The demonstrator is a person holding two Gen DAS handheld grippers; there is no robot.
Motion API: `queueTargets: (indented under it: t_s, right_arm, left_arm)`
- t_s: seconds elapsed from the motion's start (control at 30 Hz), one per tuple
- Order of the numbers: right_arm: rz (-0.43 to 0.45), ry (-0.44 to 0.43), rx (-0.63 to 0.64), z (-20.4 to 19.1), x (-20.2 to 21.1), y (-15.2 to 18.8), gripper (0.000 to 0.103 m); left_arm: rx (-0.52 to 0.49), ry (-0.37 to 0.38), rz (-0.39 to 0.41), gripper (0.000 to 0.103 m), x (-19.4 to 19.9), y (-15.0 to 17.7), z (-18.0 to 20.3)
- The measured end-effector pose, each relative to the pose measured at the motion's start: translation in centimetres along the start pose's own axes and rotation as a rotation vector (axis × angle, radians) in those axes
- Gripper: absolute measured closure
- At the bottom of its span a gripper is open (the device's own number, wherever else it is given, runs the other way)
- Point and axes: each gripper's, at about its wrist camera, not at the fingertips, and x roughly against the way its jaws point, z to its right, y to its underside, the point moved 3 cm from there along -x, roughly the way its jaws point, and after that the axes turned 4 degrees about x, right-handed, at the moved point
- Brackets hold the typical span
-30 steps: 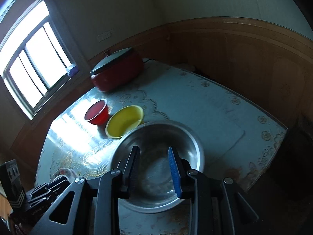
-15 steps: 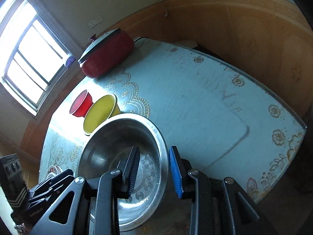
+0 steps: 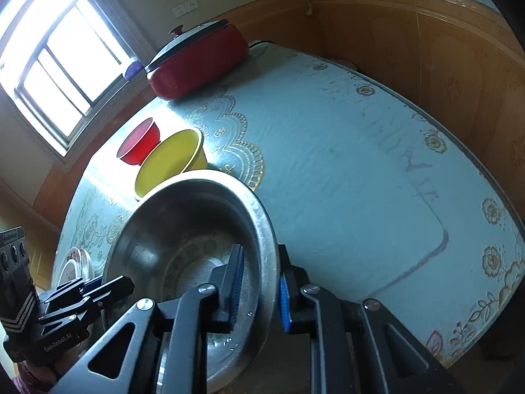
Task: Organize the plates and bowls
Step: 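Move the right tool to the steel bowl and grasp its rim, then carry the steel bowl with the right tool and set it on the table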
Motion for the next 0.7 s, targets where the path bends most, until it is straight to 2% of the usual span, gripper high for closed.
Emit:
queueTargets:
  t_s: [0.43, 0.7]
  right_arm:
    - [-0.046, -0.124, 0.107, -4.8, -1.3, 0.6, 0.086]
    - [-0.062, -0.136, 0.138, -6.2, -2.1, 0.8, 0.086]
  left_arm:
    - [0.049, -0.099, 0.061, 0.080, 4.6, 2.0, -3.3]
    - [0.071, -0.149, 0.048, 0.080, 5.1, 3.0, -4.0]
